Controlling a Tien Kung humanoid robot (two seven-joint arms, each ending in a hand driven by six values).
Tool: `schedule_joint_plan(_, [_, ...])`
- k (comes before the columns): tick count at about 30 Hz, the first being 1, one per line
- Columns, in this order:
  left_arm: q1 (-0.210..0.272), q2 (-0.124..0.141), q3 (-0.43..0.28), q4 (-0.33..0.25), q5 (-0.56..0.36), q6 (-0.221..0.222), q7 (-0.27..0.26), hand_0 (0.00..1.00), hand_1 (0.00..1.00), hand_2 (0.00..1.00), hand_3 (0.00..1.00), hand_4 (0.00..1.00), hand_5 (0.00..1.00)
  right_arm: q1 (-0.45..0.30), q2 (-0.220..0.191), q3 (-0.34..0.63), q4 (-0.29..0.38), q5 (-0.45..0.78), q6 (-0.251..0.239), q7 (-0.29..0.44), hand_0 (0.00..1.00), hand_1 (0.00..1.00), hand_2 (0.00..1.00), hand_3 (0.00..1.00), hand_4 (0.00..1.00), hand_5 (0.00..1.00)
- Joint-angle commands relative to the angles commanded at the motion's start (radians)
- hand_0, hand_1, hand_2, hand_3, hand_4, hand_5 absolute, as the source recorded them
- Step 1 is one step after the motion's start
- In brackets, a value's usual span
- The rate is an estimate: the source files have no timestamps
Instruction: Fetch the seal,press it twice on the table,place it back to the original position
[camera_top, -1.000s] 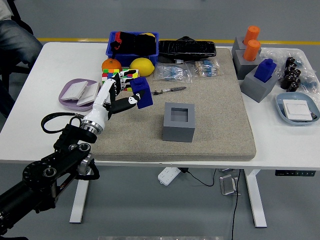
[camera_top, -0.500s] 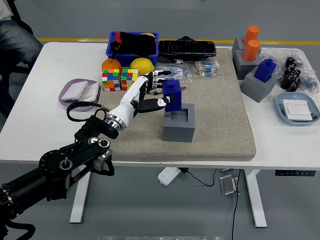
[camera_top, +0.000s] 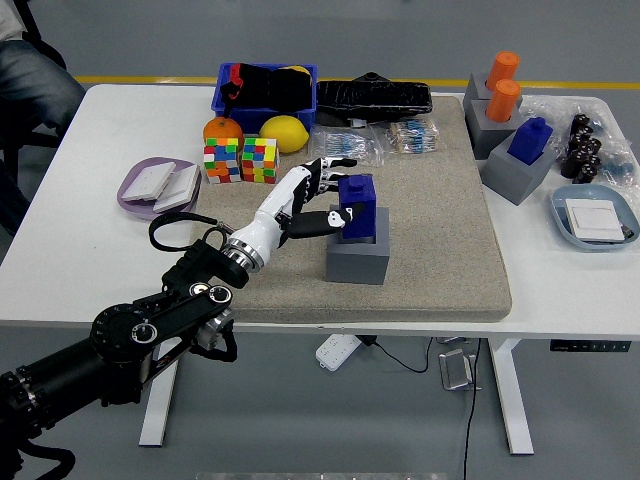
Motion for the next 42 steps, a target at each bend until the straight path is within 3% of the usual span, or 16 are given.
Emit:
schedule_joint_plan(27, [-0.046, -0.032, 0.048, 0.056, -0.038, 0.000, -0.016, 0.823, 0.569, 0.518, 0.774, 0.636, 0.002, 0.007, -0.003, -0.008, 0.000, 0.007, 0.002, 0.000, 0.886, 0.749, 0.733, 0.753, 0.855, 0.521])
schedule_joint_plan(42, [-0.068, -0.046, 0.075, 0.116, -0.067, 0.009, -0.029, 0.822, 0.569, 0.515, 0.772, 0.632, 0.002, 0.009, -0.002, -0.014, 0.000, 0.013, 0.003, 0.001, 0.887, 0.749, 0.733, 0.753, 0.859, 0.525])
